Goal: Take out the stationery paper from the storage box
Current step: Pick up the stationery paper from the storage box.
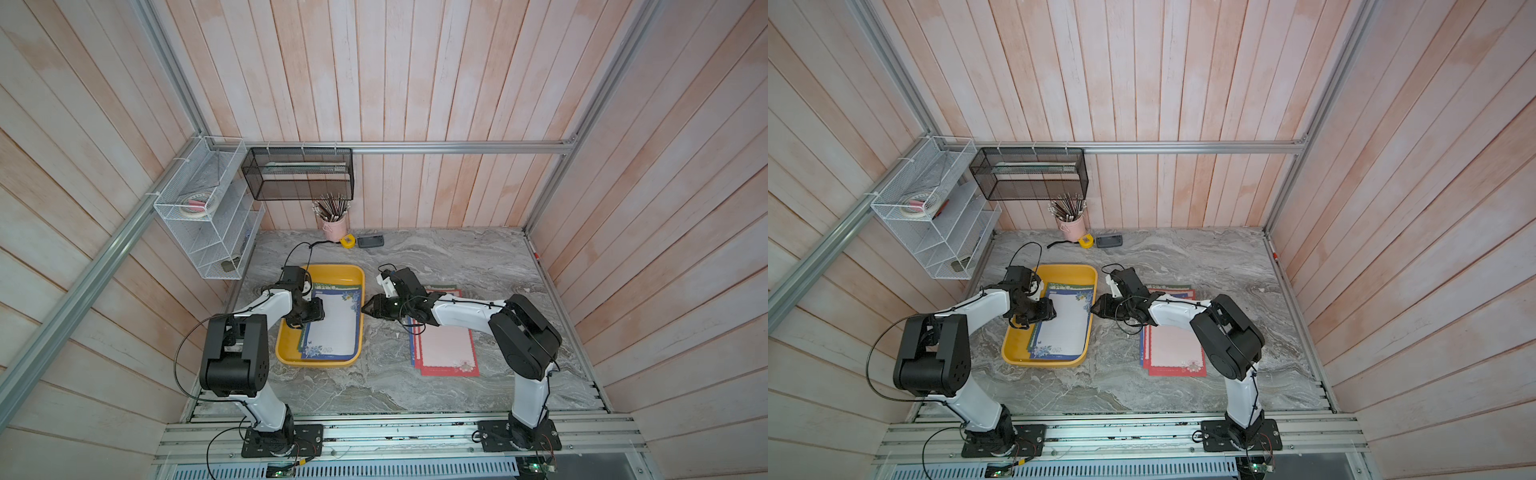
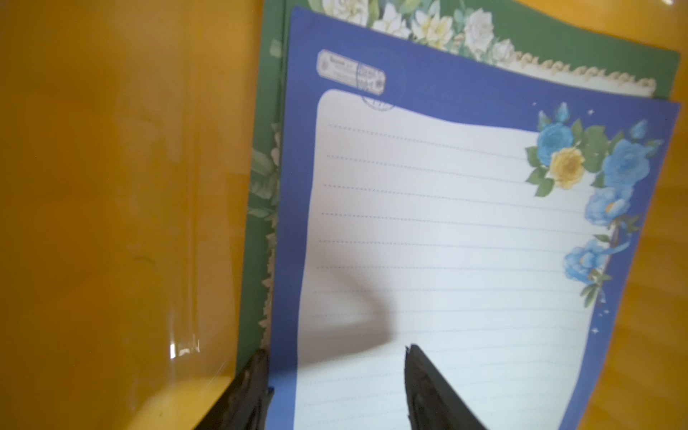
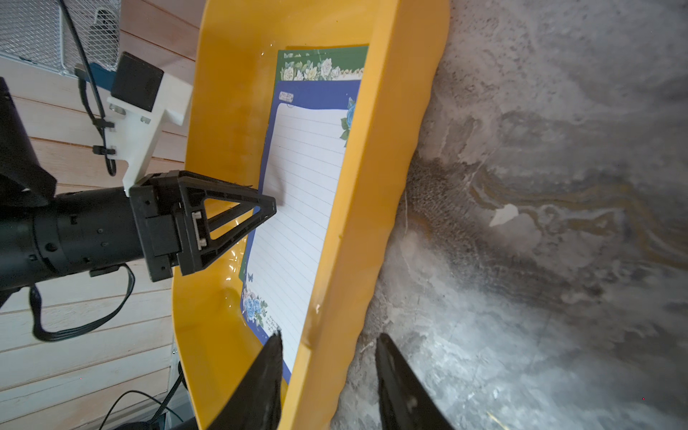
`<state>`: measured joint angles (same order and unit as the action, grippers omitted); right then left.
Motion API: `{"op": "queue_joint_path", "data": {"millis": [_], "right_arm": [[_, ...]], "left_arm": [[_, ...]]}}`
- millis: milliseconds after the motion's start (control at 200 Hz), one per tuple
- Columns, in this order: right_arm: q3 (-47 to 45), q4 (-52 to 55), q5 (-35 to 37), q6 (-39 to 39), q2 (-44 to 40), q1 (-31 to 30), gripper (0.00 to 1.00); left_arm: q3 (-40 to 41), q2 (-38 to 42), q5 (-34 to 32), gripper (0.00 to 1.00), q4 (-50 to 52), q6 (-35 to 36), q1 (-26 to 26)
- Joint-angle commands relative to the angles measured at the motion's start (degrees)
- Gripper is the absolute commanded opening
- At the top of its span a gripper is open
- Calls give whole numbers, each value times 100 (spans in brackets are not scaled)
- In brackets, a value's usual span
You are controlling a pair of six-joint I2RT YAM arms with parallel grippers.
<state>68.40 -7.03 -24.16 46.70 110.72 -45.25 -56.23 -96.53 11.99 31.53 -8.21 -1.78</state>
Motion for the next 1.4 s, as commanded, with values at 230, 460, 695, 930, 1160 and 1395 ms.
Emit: {"op": "queue_joint_path", "data": {"millis": [230,460,695,930,1160,1395], "right_arm": [[21,-86,-32,113,82,-53,43],[66,-100,-71,125,134,-62,43],[103,-102,-97,127,143,-62,42],[76,-117,-101,134,143,-61,42],[86,-150,-100,162,165,-62,42],[114,-199,-147,185,213,-62,41]], "left_arm": [[-20,333,371,59,-129,-41,-6],[-8,388,430,58,-158,-51,-9],[0,631,581,54,-268,-70,2],[85,912,1314,48,-511,-129,2],[116,836,1614,46,-523,-171,-6],[108,750,1691,45,-541,-214,-6]]}}
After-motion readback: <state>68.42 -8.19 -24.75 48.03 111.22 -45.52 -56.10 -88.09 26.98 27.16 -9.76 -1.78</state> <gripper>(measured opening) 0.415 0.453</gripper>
